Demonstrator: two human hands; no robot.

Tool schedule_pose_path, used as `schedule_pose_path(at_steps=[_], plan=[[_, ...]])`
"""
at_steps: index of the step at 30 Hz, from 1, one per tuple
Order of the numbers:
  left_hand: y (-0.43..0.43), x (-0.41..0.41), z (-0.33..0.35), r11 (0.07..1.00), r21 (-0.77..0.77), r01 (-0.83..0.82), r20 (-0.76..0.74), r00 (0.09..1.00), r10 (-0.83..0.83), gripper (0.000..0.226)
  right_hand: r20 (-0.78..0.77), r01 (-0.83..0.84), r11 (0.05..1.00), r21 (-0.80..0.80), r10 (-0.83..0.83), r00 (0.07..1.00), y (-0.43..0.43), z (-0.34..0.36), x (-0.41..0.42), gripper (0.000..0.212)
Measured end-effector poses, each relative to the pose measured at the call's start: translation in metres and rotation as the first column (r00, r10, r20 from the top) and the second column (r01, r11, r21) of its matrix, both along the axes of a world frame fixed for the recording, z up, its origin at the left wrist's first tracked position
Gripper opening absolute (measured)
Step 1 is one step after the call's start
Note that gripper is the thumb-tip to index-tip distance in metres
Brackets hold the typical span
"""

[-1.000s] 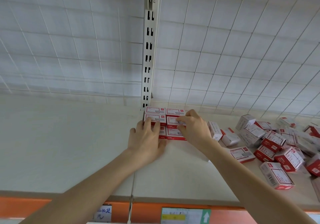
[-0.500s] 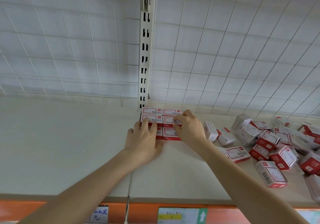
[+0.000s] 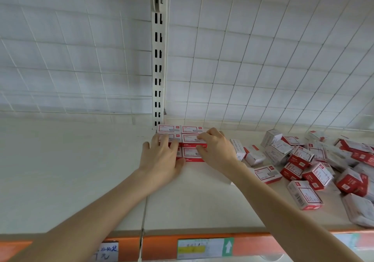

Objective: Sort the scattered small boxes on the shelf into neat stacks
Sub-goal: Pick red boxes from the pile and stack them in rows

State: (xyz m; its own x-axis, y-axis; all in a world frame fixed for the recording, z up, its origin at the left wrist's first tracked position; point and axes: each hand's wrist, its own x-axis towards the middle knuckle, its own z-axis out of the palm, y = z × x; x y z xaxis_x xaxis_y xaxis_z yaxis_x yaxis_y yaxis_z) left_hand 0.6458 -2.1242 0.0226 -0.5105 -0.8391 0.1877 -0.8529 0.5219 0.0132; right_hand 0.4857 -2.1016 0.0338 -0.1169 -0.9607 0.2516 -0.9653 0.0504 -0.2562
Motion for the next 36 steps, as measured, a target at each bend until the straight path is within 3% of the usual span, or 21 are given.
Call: schedule_pose_path(at_steps=[6, 10, 19, 25, 36], plan=[[0.001, -0.029, 0.007, 0.986, -0.063, 0.157, -0.057, 0.985, -0.160, 0.048, -0.095, 0.045, 0.999, -0.019, -0.047, 0.994, 0.036, 0.008, -0.027, 0.034], [0.009, -0.065, 0.008, 0.955, -0.111, 0.275, -0.050, 0.958, -0.282, 0.044, -0.039, 0.100, 0.982, -0.162, -0.107, 0.993, 0.069, 0.007, -0.056, 0.024], [0.056, -0.166, 0.020, 0.858, -0.133, 0.496, -0.110, 0.853, -0.510, 0.047, 0.024, 0.251, 0.955, -0.156, -0.251, 0.968, 0.138, 0.006, -0.134, 0.025], [0.093, -0.236, 0.023, 0.814, -0.215, 0.540, -0.127, 0.811, -0.571, 0.044, 0.054, 0.297, 0.937, -0.187, -0.292, 0.955, 0.183, 0.008, -0.198, 0.031], [0.168, -0.350, 0.011, 0.812, -0.202, 0.547, -0.163, 0.799, -0.579, 0.043, 0.118, 0.363, 0.918, -0.159, -0.348, 0.930, 0.259, -0.004, -0.325, 0.027]])
